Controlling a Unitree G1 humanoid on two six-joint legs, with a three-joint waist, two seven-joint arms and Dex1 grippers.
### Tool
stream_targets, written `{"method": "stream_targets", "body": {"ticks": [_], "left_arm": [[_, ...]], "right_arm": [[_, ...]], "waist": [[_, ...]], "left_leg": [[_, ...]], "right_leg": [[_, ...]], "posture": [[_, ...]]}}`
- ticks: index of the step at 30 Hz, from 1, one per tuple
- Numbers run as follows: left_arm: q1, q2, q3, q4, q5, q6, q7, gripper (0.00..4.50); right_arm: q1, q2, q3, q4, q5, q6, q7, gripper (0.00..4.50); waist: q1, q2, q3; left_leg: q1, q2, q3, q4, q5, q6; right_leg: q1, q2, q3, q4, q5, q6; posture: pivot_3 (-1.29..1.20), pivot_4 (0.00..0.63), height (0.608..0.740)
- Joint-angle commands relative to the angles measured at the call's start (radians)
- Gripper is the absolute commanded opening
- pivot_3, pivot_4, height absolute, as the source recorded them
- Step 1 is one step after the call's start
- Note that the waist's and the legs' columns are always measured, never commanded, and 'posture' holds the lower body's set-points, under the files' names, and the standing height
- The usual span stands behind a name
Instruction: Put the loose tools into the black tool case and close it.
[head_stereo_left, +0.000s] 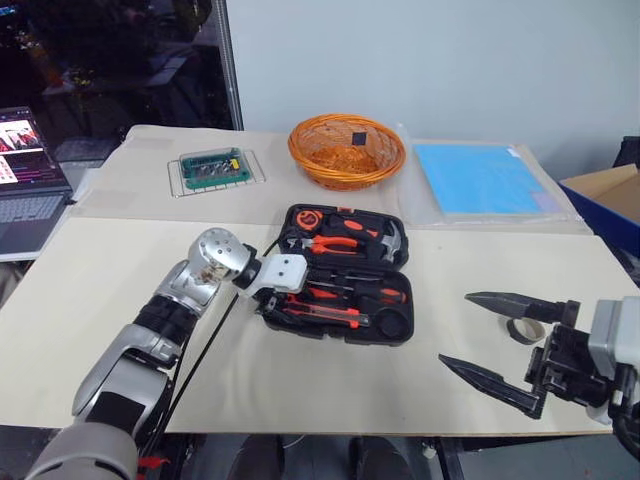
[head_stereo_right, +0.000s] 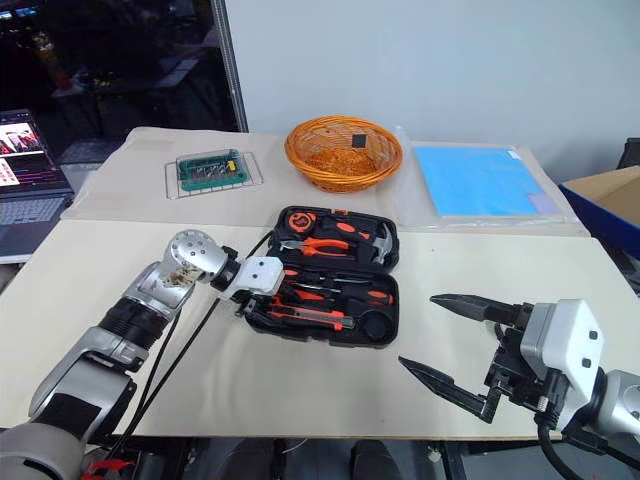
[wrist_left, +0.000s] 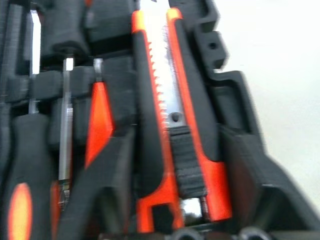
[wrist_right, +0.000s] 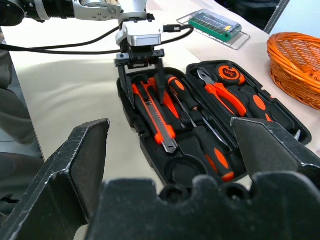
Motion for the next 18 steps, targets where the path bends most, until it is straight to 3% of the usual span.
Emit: {"method": "stream_targets", "body": {"ticks": [1, 3, 6, 14, 18], "left_arm": [[0.008, 0.026, 0.105, -0.1, -0.154, 0.153, -0.059, 3.91], [0.014, 0.035, 0.182, -0.154, -0.253, 0.312, -0.044, 3.91], [0.05, 0.032, 0.253, -0.222, -0.325, 0.472, 0.042, 3.12], [0.329, -0.031, 0.259, -0.469, -0.257, 0.526, 0.375, 0.17], [0.369, -0.067, 0.169, -0.444, -0.135, 0.593, 0.549, 0.07]], "right_arm": [[-0.011, -0.005, -0.017, -0.013, 0.015, -0.016, -0.009, 4.5], [-0.024, -0.008, 0.0, -0.003, 0.009, -0.019, -0.008, 4.5], [-0.045, -0.011, 0.022, 0.008, 0.004, -0.02, -0.009, 4.5], [-0.099, -0.025, 0.061, 0.04, -0.004, -0.013, -0.002, 4.5], [-0.092, -0.03, 0.054, 0.038, 0.0, -0.012, 0.007, 4.5]], "waist": [[-0.004, 0.0, 0.0], [-0.006, 0.0, 0.0], [-0.008, 0.0, 0.0], [-0.012, 0.002, -0.001], [0.002, 0.003, -0.001]], "left_leg": [[0.0, 0.001, 0.0, 0.0, 0.0, 0.0], [-0.001, 0.001, 0.0, 0.0, 0.0, 0.0], [0.0, 0.002, -0.001, 0.0, 0.0, 0.0], [0.003, 0.002, 0.0, 0.0, 0.0, 0.0], [0.003, 0.002, -0.001, 0.0, 0.0, 0.0]], "right_leg": [[0.0, 0.001, 0.0, 0.0, 0.0, 0.0], [-0.001, 0.001, 0.0, 0.001, 0.001, 0.001], [-0.001, 0.002, 0.0, 0.002, 0.001, 0.002], [0.001, 0.002, 0.001, 0.002, 0.002, 0.002], [0.001, 0.002, 0.001, 0.002, 0.001, 0.0]], "posture": [[0.0, 0.15, 0.74], [0.0, 0.15, 0.74], [0.0, 0.15, 0.74], [0.0, 0.15, 0.74], [0.0, 0.15, 0.74]]}}
